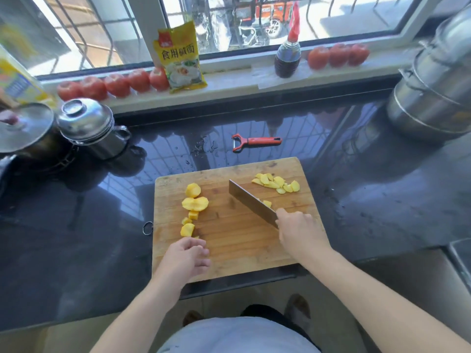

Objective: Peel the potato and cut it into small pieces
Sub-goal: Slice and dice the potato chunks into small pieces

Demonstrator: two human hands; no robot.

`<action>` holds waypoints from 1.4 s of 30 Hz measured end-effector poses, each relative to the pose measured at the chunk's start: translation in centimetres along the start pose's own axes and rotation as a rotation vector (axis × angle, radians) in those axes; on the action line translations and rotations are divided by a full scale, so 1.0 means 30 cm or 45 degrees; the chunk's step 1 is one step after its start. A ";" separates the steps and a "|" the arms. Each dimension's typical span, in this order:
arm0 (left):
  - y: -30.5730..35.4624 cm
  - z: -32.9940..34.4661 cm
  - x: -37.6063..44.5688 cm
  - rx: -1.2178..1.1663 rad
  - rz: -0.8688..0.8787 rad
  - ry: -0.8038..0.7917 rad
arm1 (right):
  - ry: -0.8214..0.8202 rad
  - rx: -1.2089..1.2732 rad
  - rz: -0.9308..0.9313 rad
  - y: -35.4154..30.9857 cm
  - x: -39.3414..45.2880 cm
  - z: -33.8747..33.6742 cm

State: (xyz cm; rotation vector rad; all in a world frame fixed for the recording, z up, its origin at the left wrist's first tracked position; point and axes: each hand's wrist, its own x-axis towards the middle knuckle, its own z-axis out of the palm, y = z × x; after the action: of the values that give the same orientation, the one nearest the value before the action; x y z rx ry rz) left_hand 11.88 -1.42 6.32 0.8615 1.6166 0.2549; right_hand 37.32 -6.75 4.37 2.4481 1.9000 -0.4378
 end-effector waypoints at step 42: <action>0.368 0.607 0.160 1.176 0.916 -0.072 | 0.411 -0.278 -0.568 0.373 0.000 -0.047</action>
State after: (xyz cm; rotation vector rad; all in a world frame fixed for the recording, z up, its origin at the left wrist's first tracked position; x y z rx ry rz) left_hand 32.97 4.08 4.76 2.1337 1.2796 -0.0470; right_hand 48.27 -9.43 3.92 2.0488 2.4737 0.1758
